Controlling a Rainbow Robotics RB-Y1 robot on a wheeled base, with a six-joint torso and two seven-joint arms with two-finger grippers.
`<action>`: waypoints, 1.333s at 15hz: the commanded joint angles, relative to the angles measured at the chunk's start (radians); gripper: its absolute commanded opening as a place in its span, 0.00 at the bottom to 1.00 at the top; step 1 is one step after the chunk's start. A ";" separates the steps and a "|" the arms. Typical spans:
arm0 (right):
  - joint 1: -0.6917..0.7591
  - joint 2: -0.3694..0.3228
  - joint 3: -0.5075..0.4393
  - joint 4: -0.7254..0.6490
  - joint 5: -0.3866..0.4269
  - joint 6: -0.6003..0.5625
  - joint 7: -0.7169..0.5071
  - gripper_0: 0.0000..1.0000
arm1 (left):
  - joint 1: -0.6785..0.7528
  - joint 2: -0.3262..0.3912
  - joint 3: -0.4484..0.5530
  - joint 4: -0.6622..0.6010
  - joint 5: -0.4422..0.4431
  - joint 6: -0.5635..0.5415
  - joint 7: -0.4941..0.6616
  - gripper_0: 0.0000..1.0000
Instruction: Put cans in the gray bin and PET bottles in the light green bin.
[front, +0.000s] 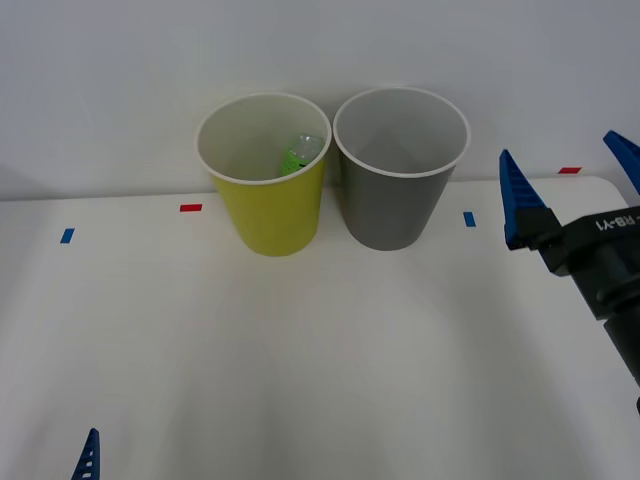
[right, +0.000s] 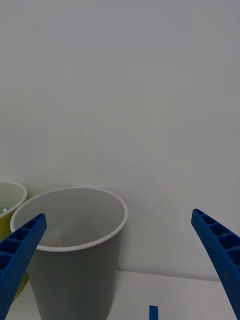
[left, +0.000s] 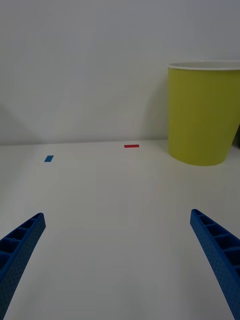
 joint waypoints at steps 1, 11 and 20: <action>0.121 0.036 0.022 0.012 0.068 -0.014 0.004 1.00 | 0.000 0.000 0.000 0.000 0.000 0.000 0.000 1.00; 0.253 0.093 0.068 0.042 0.109 -0.078 0.024 1.00 | 0.000 0.000 0.000 0.000 0.000 0.000 0.000 1.00; 0.407 0.070 0.091 0.211 -0.081 -0.359 0.289 1.00 | 0.000 0.000 0.000 0.000 0.000 0.000 0.000 1.00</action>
